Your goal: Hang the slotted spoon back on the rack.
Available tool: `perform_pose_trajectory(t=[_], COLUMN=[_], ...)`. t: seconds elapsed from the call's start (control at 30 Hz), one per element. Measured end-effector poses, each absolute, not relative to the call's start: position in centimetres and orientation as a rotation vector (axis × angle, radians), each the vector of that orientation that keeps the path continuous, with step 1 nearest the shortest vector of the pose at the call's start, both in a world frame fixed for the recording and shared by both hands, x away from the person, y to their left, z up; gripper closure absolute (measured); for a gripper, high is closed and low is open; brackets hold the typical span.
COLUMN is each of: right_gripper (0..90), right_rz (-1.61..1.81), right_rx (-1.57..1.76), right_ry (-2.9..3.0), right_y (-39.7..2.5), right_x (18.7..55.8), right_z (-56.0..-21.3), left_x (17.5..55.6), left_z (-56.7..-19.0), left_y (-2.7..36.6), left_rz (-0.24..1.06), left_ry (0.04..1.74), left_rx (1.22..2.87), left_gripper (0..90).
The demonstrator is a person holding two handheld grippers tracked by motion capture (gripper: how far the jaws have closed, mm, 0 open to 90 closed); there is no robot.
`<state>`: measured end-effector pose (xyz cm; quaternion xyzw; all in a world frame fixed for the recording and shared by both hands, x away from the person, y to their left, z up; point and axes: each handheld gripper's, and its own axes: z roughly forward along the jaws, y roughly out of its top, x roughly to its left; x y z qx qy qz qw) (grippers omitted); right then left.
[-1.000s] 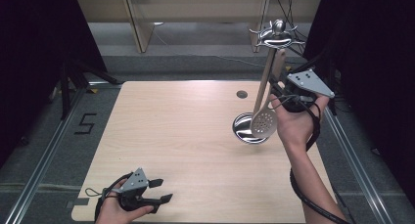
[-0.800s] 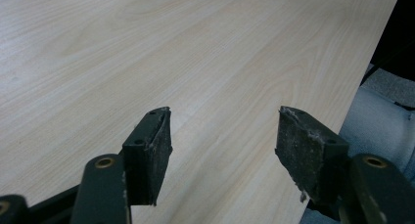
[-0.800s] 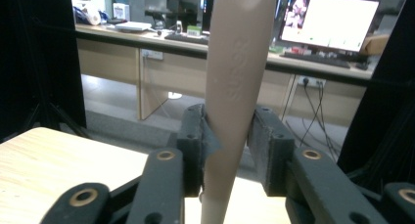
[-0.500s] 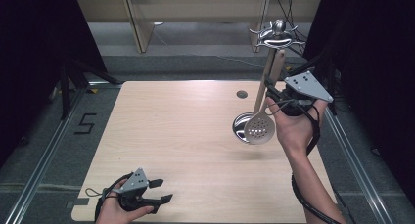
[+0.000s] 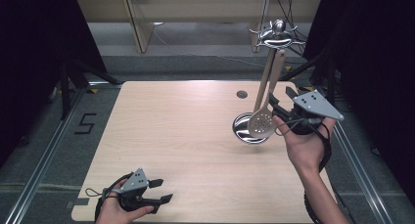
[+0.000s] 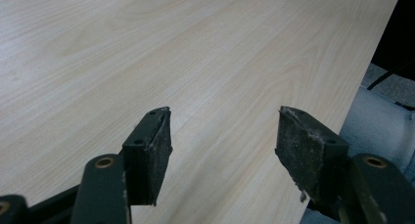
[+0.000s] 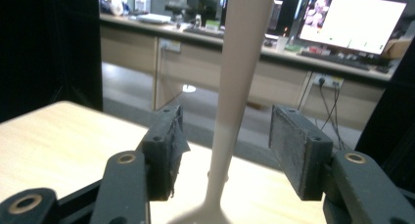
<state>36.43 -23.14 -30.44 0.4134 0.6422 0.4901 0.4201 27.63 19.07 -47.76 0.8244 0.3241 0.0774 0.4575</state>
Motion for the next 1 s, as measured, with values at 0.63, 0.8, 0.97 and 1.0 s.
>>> perform_pose_trajectory(t=[0.63, 0.8, 0.97, 1.0], right_gripper=[46.0, 43.0, 42.3, 42.3], right_rz=[1.190, 1.140, 1.146, 1.137], right_rx=[1.228, 1.281, 1.335, 1.317], right_ry=[1.829, 1.870, 1.865, 1.876], right_y=[-26.6, -27.4, -28.4, -28.6], right_x=[33.6, 33.0, 32.3, 32.4], right_z=[-40.6, -42.8, -44.0, -44.2], left_x=[27.7, 27.6, 27.7, 27.7], left_z=[-47.8, -47.8, -47.9, -47.9], left_y=[19.1, 19.1, 19.0, 18.9], left_rz=[0.198, 0.187, 0.186, 0.185], left_ry=[0.797, 0.790, 0.769, 0.769], left_rx=[2.043, 2.042, 2.037, 2.037], left_gripper=[37.0, 37.1, 37.0, 36.9])
